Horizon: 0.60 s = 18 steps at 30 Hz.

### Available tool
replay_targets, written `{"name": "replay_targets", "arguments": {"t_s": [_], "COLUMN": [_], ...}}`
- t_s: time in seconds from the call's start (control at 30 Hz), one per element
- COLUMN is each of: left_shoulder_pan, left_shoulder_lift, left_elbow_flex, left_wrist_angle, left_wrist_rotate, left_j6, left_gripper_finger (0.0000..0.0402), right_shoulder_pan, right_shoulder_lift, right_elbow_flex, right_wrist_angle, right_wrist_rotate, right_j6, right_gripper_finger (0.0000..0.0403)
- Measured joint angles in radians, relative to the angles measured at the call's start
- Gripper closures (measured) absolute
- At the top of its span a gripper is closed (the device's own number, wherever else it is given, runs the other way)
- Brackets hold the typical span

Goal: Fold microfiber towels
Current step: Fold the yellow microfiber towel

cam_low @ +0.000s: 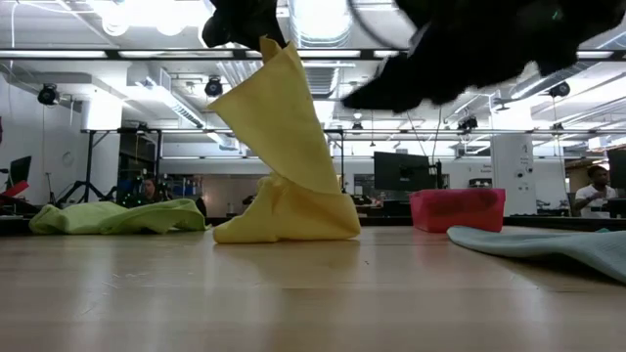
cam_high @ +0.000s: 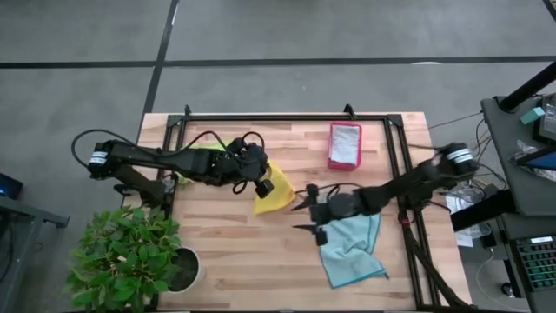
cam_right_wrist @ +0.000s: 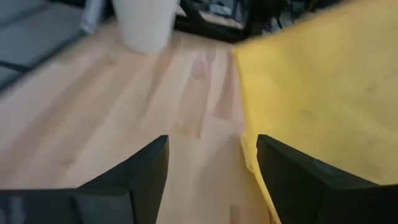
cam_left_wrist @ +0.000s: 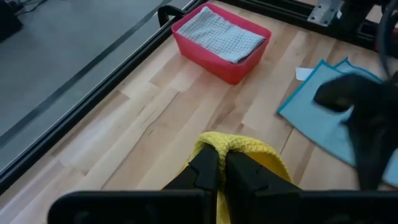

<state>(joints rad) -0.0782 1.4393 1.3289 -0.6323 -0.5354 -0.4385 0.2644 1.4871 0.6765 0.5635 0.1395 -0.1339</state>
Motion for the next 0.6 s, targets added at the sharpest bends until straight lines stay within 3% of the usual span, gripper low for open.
{"name": "replay_targets", "arguments": {"t_s": [0.27,0.47,0.6], "left_shoulder_pan": [0.007,0.019,0.020], "left_shoulder_lift": [0.000,-0.010,-0.015], "left_elbow_flex": [0.000,0.000,0.001], "left_wrist_angle": [0.002,0.003,0.004], "left_wrist_rotate": [-0.026,-0.027,-0.027], "left_j6": [0.007,0.009,0.020], "left_gripper_finger": [0.0401,0.0402,0.0401], "right_shoulder_pan": [0.021,0.055,0.058], "right_shoulder_lift": [0.294,0.495,0.612], "right_elbow_flex": [0.107,0.227,0.338], "right_wrist_angle": [0.348,0.536,0.558], "right_wrist_rotate": [0.128,0.431,0.663], "right_j6": [-0.100,-0.288,-0.441], "right_gripper_finger": [0.0179,0.0179,0.0179]}}
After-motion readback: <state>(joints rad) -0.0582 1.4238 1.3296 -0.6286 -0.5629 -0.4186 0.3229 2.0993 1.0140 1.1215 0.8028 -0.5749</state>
